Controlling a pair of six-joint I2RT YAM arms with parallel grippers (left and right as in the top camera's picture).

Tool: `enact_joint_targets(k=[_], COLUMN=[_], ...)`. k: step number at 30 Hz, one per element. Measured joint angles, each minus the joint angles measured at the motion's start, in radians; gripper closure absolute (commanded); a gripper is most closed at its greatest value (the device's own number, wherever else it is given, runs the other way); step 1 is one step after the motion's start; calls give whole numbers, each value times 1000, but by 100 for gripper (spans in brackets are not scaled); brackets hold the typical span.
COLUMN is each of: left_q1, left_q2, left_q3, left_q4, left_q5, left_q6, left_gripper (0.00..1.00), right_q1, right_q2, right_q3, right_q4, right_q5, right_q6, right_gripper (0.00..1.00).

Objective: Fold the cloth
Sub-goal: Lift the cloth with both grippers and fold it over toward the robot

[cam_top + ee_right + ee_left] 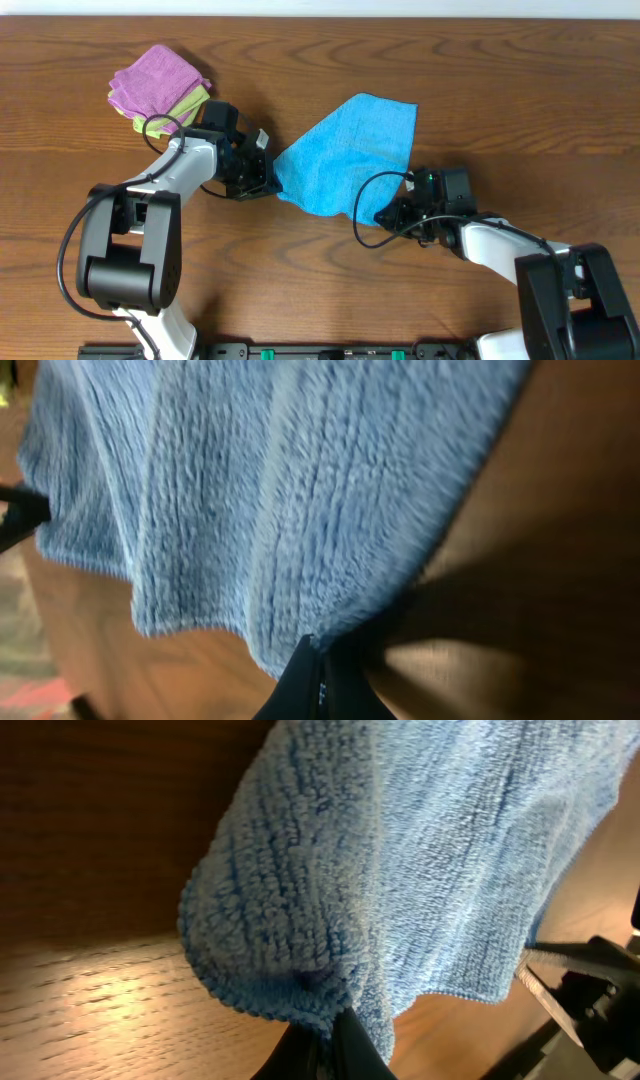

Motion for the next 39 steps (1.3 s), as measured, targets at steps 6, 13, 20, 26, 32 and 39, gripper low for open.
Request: enact_joint_targets(k=[6, 13, 20, 26, 32, 39], left_q1=[0, 0, 0, 0, 14, 70], left_q2=[0, 0, -11, -11, -5, 12], left_q3=[68, 348, 510, 514, 514, 514], left_q4=[-9, 12, 93, 214, 395, 427], left_q5=[49, 33, -42, -79, -93, -93], left_q6=[-2, -48, -82, -116, -190, -238], left_gripper=[94, 94, 94, 94, 94, 94], right_q1=[-4, -46, -101, -122, -128, -130], right_q2=[-28, -115, -101, -27, 85, 242], right_q3=[60, 344, 560, 666, 808, 1054], right_q4=[-5, 1, -27, -42, -51, -164], right_q5=[5, 2, 13, 19, 37, 42], right_q6=[-7, -29, -59, -89, -108, -126], right_gripper=[99, 99, 99, 99, 99, 99])
